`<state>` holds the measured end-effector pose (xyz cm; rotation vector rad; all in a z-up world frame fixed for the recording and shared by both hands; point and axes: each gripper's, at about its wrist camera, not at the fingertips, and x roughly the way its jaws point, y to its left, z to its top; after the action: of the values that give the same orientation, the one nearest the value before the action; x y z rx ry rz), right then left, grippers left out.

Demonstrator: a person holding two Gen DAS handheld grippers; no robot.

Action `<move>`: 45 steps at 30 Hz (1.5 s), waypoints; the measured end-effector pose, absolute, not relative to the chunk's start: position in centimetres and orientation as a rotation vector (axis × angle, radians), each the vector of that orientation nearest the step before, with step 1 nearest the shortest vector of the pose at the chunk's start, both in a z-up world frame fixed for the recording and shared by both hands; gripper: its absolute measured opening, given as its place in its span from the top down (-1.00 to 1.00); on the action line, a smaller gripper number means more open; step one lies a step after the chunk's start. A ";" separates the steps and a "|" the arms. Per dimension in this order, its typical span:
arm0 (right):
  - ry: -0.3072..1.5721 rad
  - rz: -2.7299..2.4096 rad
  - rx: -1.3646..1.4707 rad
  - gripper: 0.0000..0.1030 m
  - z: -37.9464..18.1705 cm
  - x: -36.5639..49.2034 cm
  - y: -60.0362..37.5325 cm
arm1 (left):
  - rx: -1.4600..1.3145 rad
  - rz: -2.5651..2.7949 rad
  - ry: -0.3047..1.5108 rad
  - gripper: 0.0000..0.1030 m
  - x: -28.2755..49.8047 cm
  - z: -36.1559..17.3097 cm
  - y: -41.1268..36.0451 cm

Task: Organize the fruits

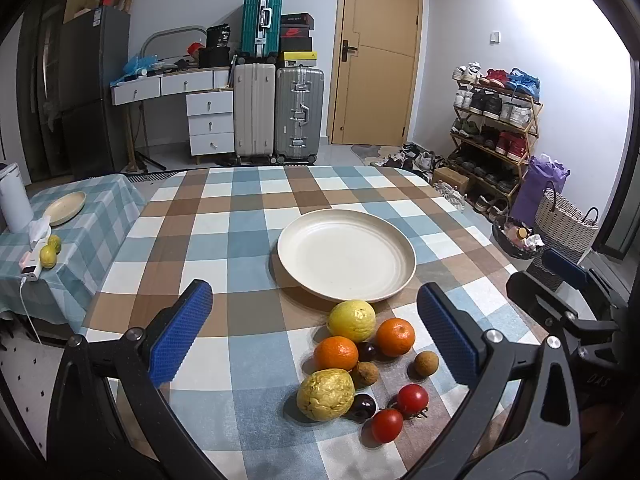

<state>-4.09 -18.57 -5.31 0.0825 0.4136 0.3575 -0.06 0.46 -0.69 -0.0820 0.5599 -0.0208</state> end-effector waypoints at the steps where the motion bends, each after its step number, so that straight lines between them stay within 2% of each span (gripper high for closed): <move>1: 0.414 0.357 0.083 -1.00 -5.3 -4.1 -18.5 | -0.082 -0.022 0.560 -0.99 -0.1 -0.6 0.2; 45: 0.414 0.368 0.073 -1.00 -5.1 -4.1 -18.7 | -0.080 -0.005 0.575 -0.99 0.0 -1.2 0.3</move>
<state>-4.08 -18.69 -5.15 0.0731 0.4140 0.3678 0.02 0.28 -1.15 -0.0803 0.5745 -0.0052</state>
